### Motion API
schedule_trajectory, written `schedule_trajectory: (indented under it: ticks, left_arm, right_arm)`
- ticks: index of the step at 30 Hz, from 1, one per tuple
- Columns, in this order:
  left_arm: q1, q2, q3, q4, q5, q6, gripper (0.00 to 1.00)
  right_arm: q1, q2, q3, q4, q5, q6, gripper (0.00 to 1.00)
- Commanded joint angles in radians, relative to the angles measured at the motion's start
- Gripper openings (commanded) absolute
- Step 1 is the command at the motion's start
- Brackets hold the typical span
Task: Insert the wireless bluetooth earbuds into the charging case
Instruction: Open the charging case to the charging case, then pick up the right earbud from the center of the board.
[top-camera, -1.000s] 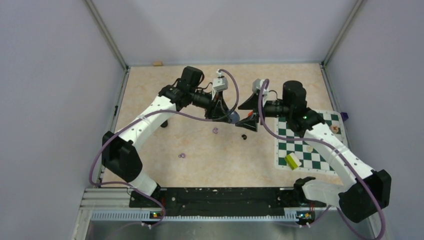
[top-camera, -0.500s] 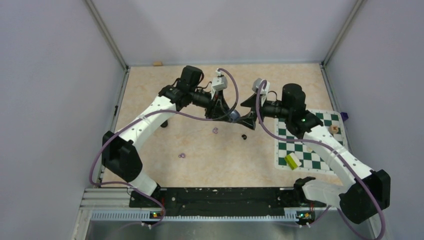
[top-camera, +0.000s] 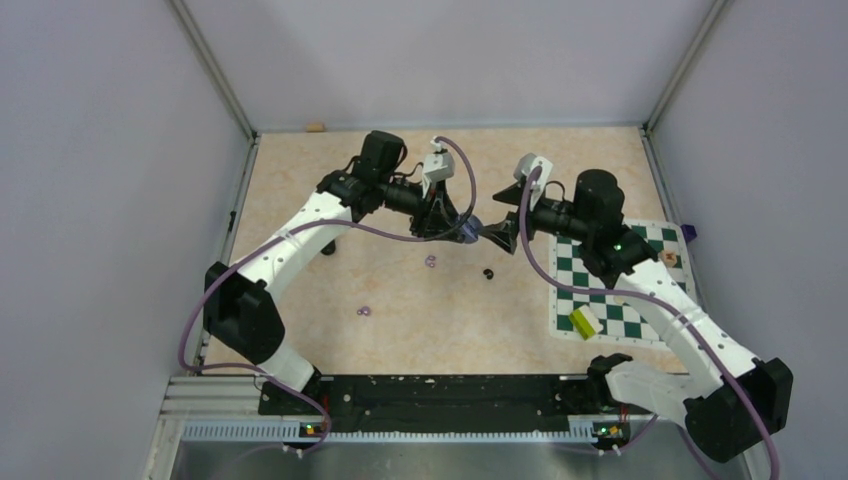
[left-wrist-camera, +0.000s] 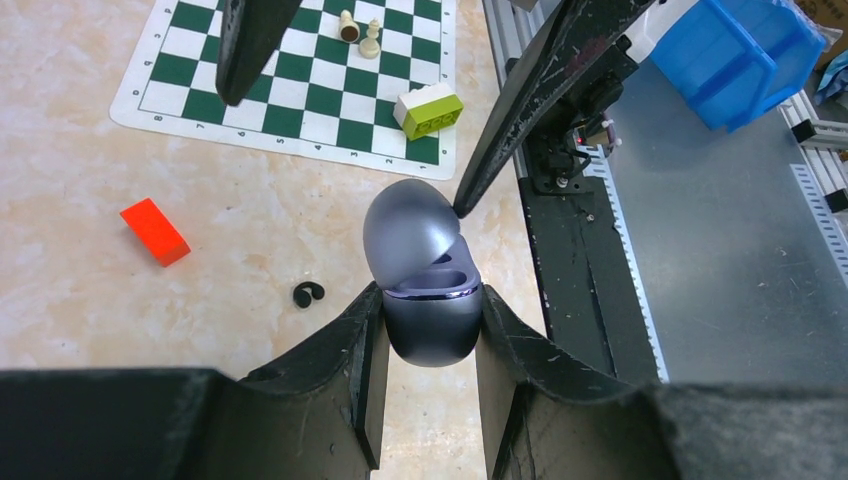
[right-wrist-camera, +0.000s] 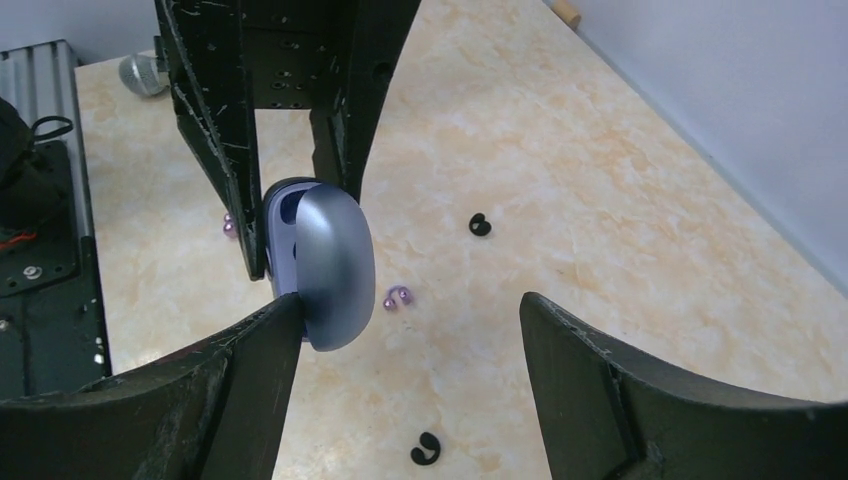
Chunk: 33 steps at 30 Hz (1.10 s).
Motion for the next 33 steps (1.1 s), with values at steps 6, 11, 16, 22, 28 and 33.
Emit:
schedule_trajectory:
  ticks: [6,11,16,22,28,33]
  left_arm:
    - [-0.013,-0.022,-0.003,-0.034,0.067,0.013,0.00]
    - [-0.010,-0.022,0.013,-0.044,0.052,0.017,0.00]
    - [0.046,-0.031,0.032,-0.037,0.028,-0.002,0.00]
    - [0.151,-0.100,-0.011,0.041,0.037,-0.048,0.00]
    - [0.314,-0.210,-0.052,0.048,0.067,-0.053,0.00]
    - [0.451,-0.293,-0.131,-0.031,0.143,0.001,0.00]
  right_arm:
    - [-0.015,-0.032,0.026,0.035,0.122,-0.047,0.78]
    - [-0.015,-0.049,0.055,-0.001,0.084,-0.051,0.80]
    - [-0.015,-0.057,0.136,-0.062,-0.011,-0.023,0.81]
    - [-0.014,0.025,0.244,-0.122,-0.157,0.045,0.82]
    - [-0.014,0.187,0.279,-0.092,-0.165,0.116,0.81]
    - [-0.004,0.392,0.333,-0.090,-0.122,0.183,0.79]
